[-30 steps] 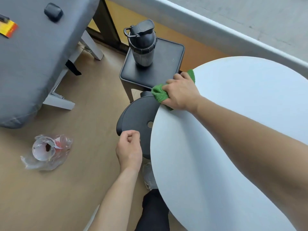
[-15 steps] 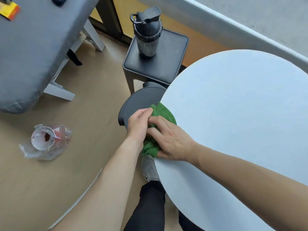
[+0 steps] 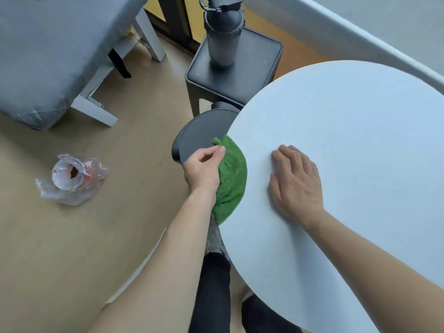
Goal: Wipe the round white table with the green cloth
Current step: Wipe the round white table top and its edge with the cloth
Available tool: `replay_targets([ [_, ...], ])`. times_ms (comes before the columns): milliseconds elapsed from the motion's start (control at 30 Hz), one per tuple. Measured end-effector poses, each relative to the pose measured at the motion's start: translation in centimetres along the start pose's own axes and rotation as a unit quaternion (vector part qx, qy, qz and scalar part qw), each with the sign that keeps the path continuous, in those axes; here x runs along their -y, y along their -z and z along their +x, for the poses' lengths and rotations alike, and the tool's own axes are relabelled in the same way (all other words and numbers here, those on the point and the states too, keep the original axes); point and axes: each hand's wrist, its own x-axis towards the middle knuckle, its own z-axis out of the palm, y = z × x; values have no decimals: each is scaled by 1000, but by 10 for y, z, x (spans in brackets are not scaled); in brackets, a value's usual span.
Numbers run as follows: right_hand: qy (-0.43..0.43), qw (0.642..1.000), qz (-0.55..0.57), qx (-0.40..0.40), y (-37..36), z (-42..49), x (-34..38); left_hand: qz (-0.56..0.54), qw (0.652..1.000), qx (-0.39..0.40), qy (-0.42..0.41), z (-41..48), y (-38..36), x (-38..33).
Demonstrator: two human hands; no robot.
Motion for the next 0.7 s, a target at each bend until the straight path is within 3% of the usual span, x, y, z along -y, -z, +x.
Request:
replay_targets([
  [167, -1, 1000, 5, -16, 1, -2, 0, -88, 989, -95, 70, -74, 38, 64],
  [433, 8, 1000, 0, -30, -1, -2, 0, -37, 994, -103, 9, -30, 5, 27],
  [700, -55, 995, -79, -15, 10, -47, -4, -81, 981, -175, 24, -148, 39, 132],
])
